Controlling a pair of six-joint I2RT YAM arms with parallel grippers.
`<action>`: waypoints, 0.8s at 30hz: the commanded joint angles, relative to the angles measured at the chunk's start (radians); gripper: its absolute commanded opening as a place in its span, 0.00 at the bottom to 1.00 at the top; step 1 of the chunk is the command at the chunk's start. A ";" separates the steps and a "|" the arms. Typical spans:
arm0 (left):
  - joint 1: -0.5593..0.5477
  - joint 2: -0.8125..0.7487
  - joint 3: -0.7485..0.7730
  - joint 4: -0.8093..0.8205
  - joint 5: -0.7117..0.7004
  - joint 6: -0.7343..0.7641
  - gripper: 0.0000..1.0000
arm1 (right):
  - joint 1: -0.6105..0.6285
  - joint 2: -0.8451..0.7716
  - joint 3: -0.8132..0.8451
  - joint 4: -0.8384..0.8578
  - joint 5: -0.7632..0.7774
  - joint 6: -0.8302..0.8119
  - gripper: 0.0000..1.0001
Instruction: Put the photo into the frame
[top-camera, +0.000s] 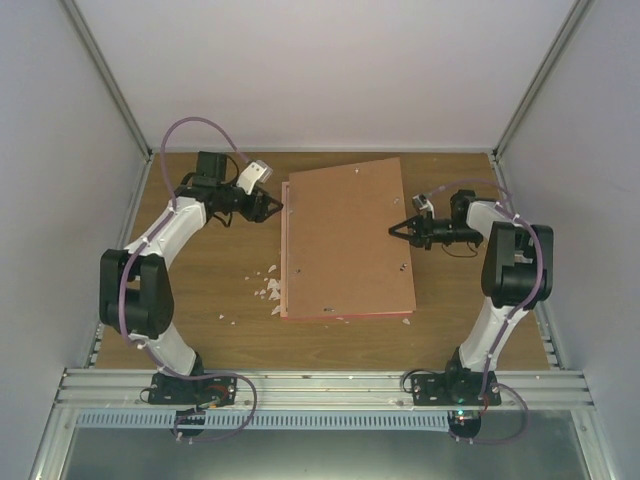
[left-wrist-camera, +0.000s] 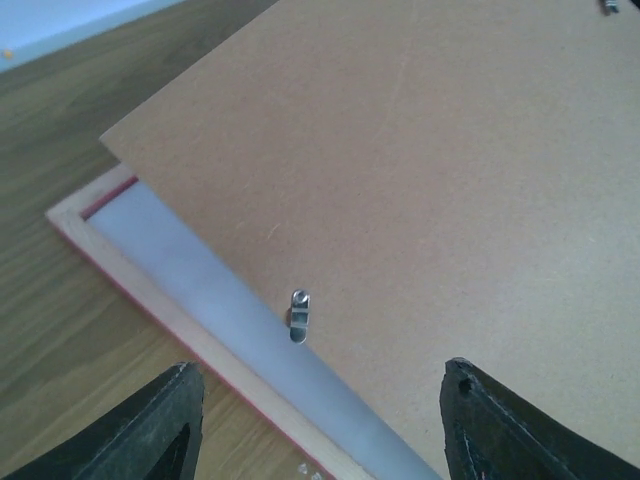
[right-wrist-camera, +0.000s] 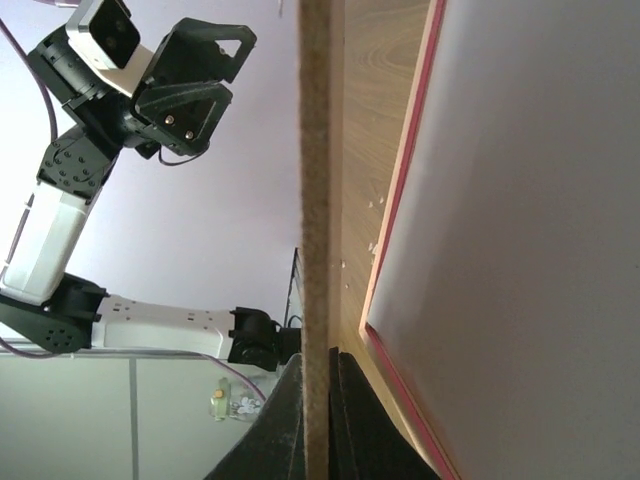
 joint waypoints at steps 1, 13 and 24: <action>0.001 0.028 -0.031 0.070 -0.062 -0.067 0.65 | 0.000 0.028 0.034 0.031 -0.053 0.037 0.01; -0.012 0.075 -0.062 0.101 -0.096 -0.066 0.63 | -0.003 0.042 0.064 0.044 -0.027 0.093 0.01; -0.100 0.166 0.028 0.112 -0.189 -0.029 0.61 | -0.012 0.039 0.090 -0.032 -0.040 0.031 0.00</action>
